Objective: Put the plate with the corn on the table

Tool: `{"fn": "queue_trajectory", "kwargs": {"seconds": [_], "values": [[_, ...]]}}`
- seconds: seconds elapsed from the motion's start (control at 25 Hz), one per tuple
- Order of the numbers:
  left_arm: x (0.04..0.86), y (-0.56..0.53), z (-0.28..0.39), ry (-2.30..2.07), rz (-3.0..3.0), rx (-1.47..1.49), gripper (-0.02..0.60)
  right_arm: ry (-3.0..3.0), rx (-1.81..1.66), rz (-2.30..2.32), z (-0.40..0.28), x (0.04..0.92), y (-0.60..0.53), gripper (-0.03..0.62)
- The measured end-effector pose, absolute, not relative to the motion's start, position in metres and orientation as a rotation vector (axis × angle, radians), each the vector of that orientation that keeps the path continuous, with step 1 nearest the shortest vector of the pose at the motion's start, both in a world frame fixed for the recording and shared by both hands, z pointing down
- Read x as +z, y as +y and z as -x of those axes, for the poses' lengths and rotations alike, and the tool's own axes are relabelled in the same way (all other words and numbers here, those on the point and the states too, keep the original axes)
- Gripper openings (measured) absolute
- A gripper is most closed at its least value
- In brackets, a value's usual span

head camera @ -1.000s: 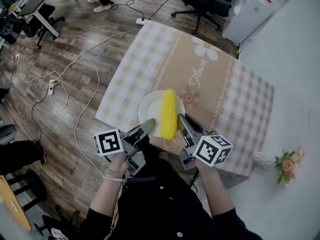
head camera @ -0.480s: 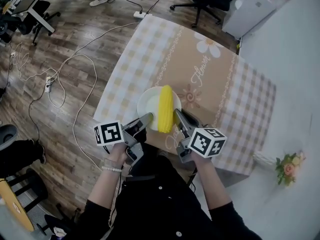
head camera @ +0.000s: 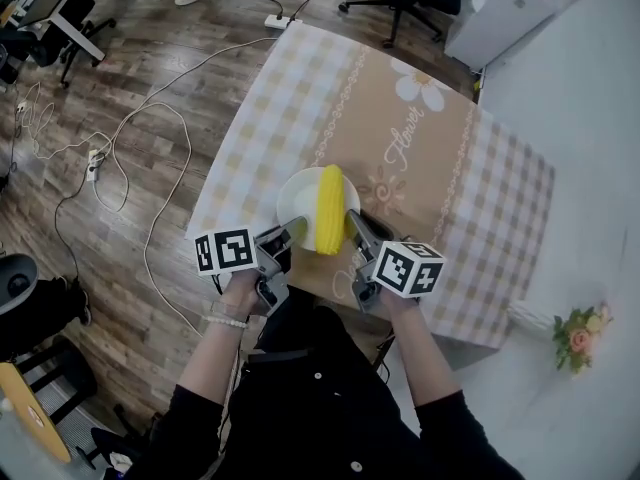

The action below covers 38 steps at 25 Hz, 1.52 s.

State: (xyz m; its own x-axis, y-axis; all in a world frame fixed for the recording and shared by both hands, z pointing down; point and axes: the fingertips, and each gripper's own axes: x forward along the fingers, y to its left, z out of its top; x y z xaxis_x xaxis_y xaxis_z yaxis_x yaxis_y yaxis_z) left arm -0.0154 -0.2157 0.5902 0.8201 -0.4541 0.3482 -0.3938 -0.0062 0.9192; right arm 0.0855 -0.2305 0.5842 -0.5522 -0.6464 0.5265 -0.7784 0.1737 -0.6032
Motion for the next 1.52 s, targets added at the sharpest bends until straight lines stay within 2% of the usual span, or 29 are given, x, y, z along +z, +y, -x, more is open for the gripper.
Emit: {"fn": "queue_trajectory", "kwargs": {"seconds": [0.36,1.2,1.4,1.52], "values": [[0.612,-0.234,0.007,-0.724,-1.625,0.113,0.037,-2.214,1.355,-1.388,-0.093,0.61,-0.248,0.1],[0.635,-0.232,0.013,-0.742,-1.583,0.265,0.076,-2.023,1.336,-1.412,-0.088,0.635,-0.243,0.117],[0.63,-0.232,0.009,-0.704,-1.592,0.274,0.134,-2.019,1.321,-1.418,-0.088,0.636,-0.244,0.117],[0.628,-0.229,0.01,-0.704,-1.596,0.293,0.148,-2.011,1.287,-1.412,-0.086,0.634,-0.243,0.12]]}}
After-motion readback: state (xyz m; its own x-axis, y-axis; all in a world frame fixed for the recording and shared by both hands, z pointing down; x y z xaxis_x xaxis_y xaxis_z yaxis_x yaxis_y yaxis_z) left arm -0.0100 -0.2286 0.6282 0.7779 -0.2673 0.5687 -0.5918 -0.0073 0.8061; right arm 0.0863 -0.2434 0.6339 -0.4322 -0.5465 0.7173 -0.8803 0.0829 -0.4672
